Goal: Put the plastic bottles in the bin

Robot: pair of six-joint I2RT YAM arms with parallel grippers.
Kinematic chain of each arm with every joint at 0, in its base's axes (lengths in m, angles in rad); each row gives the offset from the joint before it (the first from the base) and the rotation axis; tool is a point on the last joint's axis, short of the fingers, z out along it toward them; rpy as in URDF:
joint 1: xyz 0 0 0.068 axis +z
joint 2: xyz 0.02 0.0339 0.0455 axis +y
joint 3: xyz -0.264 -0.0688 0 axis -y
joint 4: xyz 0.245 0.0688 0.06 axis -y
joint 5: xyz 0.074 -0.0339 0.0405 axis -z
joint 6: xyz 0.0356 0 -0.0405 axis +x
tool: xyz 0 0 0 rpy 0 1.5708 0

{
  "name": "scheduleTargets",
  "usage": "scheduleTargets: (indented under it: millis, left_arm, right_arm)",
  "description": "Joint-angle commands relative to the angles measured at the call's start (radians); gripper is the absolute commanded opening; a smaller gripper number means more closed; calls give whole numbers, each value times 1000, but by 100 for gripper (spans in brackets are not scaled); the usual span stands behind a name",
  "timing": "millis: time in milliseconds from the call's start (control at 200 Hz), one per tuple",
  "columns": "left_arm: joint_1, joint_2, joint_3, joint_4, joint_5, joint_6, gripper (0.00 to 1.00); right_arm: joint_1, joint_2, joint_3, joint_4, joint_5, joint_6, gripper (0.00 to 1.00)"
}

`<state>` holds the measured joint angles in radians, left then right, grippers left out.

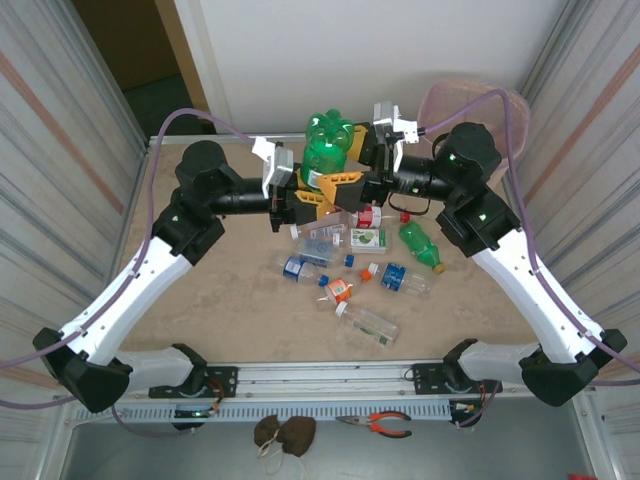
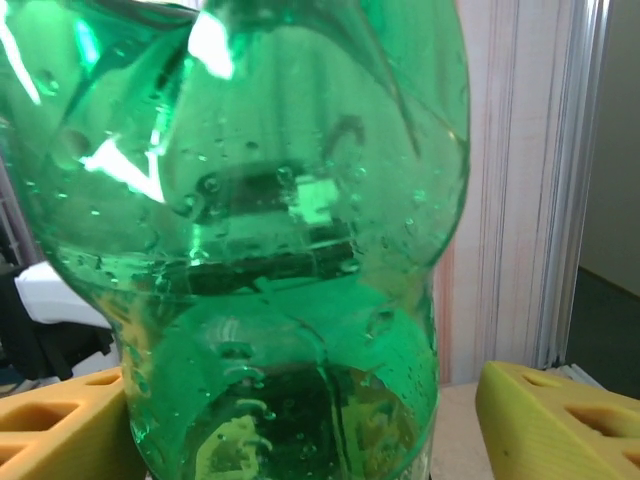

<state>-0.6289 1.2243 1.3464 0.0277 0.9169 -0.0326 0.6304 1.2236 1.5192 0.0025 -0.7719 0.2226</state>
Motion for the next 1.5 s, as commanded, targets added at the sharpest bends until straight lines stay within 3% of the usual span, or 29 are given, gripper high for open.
scheduleTargets:
  millis: [0, 160, 421, 556, 716, 1002, 1142, 1318, 1498]
  left_arm:
    - [-12, -2, 42, 44, 13, -12, 25]
    - [-15, 4, 35, 65, 9, -22, 26]
    - [-15, -9, 6, 75, -24, -8, 36]
    - [-15, -26, 5, 33, -62, 20, 54]
    - [-15, -56, -35, 4, -134, 47, 66]
    - [-4, -93, -110, -77, -207, 59, 68]
    - [-3, -99, -137, -148, -296, 68, 67]
    - [-3, -91, -156, -230, -403, 66, 66]
    - [0, -95, -175, -302, -430, 71, 66]
  right_arm:
    - [8, -10, 32, 33, -12, -20, 75]
    - [8, -21, 29, 21, -17, -18, 70]
    - [9, -39, 3, 34, -2, -33, 65]
    - [6, -37, 6, 37, 6, -37, 64]
    - [-5, -39, 15, 25, 35, -39, 62]
    - [-100, -27, 64, -72, 122, -34, 58]
    - [-172, 0, 122, -177, 163, -41, 56]
    - [-284, 45, 185, -307, 244, -41, 55]
    - [-416, 135, 296, -474, 308, -36, 53]
